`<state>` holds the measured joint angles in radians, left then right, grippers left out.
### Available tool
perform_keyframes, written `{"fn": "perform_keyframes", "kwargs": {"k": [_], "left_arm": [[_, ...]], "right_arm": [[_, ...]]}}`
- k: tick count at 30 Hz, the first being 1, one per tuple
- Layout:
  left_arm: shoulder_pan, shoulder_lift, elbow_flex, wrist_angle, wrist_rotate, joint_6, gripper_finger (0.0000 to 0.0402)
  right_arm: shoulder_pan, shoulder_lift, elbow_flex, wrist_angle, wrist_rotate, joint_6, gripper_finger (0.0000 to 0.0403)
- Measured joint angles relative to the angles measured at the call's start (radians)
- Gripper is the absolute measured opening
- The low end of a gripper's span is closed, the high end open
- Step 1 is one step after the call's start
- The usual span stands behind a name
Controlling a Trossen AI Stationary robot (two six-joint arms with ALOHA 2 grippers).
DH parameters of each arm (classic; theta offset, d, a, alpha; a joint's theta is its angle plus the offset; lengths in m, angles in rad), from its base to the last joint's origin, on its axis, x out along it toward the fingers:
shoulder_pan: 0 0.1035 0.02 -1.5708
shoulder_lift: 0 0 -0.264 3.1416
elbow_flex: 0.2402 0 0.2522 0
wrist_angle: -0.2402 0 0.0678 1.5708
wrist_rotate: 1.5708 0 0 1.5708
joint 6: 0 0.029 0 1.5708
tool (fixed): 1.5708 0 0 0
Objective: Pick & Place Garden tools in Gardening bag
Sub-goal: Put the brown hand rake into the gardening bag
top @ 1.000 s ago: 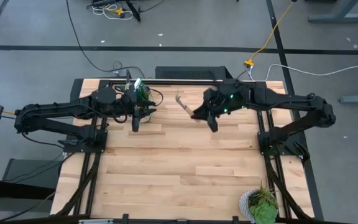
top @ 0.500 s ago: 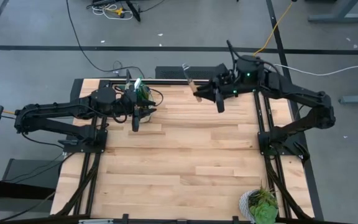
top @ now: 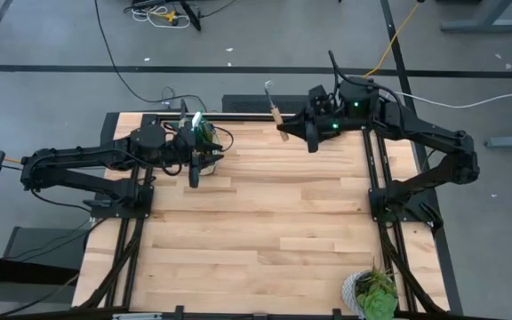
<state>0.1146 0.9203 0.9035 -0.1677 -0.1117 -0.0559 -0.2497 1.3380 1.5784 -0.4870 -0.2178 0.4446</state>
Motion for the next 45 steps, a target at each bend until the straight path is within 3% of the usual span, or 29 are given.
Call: {"fn": "perform_keyframes", "kwargs": {"k": [15,21,45], "left_arm": [[0.000,0.000,0.000,0.049,0.000,0.072,0.0131],[-0.001,0.000,0.001,0.129,-0.023,0.152,0.0131],[-0.001,0.000,0.001,0.118,-0.027,0.145,0.0131]], "right_arm": [[0.016,0.001,-0.116,0.229,-0.012,0.237,0.0050],[0.019,0.001,-0.116,0.234,-0.035,0.243,0.0050],[0.018,0.001,-0.116,0.233,-0.062,0.184,0.0050]]}}
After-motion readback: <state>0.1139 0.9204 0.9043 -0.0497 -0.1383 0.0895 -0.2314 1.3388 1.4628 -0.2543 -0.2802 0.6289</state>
